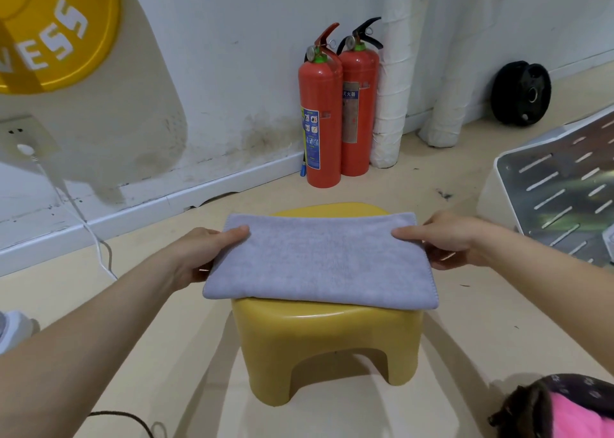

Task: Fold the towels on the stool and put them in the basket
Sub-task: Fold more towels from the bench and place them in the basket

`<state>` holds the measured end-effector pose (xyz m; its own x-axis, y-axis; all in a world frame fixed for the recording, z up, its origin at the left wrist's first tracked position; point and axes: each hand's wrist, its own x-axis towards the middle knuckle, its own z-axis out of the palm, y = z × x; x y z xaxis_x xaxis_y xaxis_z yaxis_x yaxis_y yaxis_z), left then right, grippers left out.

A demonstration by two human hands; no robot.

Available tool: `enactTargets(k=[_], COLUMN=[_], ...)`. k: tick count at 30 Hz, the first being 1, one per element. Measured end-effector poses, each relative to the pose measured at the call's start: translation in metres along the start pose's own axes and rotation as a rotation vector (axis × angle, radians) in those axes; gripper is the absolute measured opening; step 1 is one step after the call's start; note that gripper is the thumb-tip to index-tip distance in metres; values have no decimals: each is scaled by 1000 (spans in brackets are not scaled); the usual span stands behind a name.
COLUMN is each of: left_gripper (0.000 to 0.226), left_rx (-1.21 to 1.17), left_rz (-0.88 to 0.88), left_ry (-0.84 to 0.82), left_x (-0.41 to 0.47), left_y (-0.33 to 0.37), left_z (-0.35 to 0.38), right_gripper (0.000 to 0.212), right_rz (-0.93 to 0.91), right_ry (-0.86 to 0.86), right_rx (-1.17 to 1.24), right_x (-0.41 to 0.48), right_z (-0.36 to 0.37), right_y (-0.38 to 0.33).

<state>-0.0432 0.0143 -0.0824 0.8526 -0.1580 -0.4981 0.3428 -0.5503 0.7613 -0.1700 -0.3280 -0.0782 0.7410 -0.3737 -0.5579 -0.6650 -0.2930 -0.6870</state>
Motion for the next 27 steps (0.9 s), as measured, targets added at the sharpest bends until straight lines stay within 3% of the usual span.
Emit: enactTargets(k=[2, 5, 8, 11, 14, 16, 21, 25, 27], left_gripper=[39, 32, 32, 35, 41, 37, 20, 26, 28], left_rx=[20, 51, 152, 203, 225, 252, 340, 460, 397], left_rz=[32, 174, 317, 392, 469, 511, 443, 461, 407], left_ry=[-45, 67, 256, 325, 320, 289, 298, 367, 361], left_x=[-5, -10, -14, -16, -19, -19, -17, -20, -22], left_y=[-4, -5, 1, 1, -3, -6, -11, -8, -4], left_z=[-1, 7, 18, 28, 29, 27, 29, 34, 34], right_gripper=[25, 16, 22, 33, 33, 25, 20, 25, 32], right_rz=[-6, -56, -218, -307, -212, -186, -398, -346, -238], right_ry=[-31, 24, 240, 431, 313, 287, 538, 488, 396], right_rx=[6, 31, 36, -1, 70, -6, -428, -434, -297], right_x=[-6, -6, 3, 9, 10, 9, 4, 7, 6], right_z=[-4, 1, 13, 20, 18, 18, 31, 29, 22], right_y=[-4, -9, -11, -10, -8, -6, 12, 12, 5])
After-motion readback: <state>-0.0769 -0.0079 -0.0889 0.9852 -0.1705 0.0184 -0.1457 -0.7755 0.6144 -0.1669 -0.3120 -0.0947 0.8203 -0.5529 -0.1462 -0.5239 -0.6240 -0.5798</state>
